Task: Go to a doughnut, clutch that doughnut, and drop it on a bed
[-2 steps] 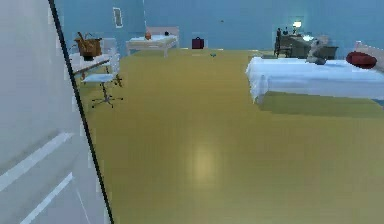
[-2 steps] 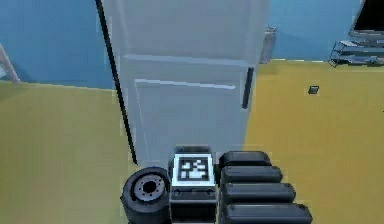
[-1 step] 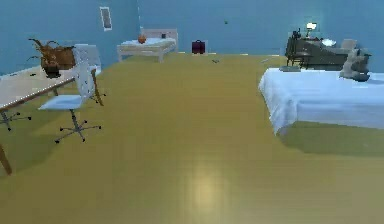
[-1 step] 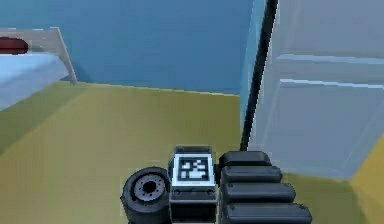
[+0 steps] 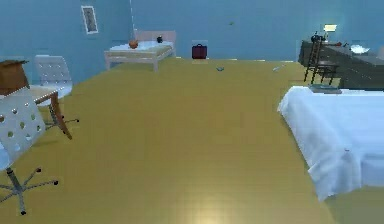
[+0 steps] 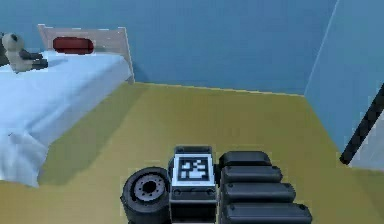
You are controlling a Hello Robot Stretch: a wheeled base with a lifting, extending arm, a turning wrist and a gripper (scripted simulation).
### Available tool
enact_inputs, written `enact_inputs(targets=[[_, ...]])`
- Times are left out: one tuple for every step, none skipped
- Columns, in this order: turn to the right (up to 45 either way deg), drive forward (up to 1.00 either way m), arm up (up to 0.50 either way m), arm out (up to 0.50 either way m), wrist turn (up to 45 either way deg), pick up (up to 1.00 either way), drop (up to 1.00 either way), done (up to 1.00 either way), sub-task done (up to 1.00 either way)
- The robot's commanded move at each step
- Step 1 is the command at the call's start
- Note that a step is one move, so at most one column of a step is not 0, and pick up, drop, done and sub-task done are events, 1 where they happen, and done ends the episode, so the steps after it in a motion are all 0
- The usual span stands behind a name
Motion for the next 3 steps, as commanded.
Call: enact_inputs(targets=[[-3.0, 0.00, 0.00, 0.00, 0.0, 0.00, 0.00, 0.00, 0.00], [0.0, 1.00, 0.00, 0.00, 0.0, 0.00, 0.00, 0.00, 0.00], [0.0, 1.00, 0.00, 0.00, 0.0, 0.00, 0.00, 0.00, 0.00]])
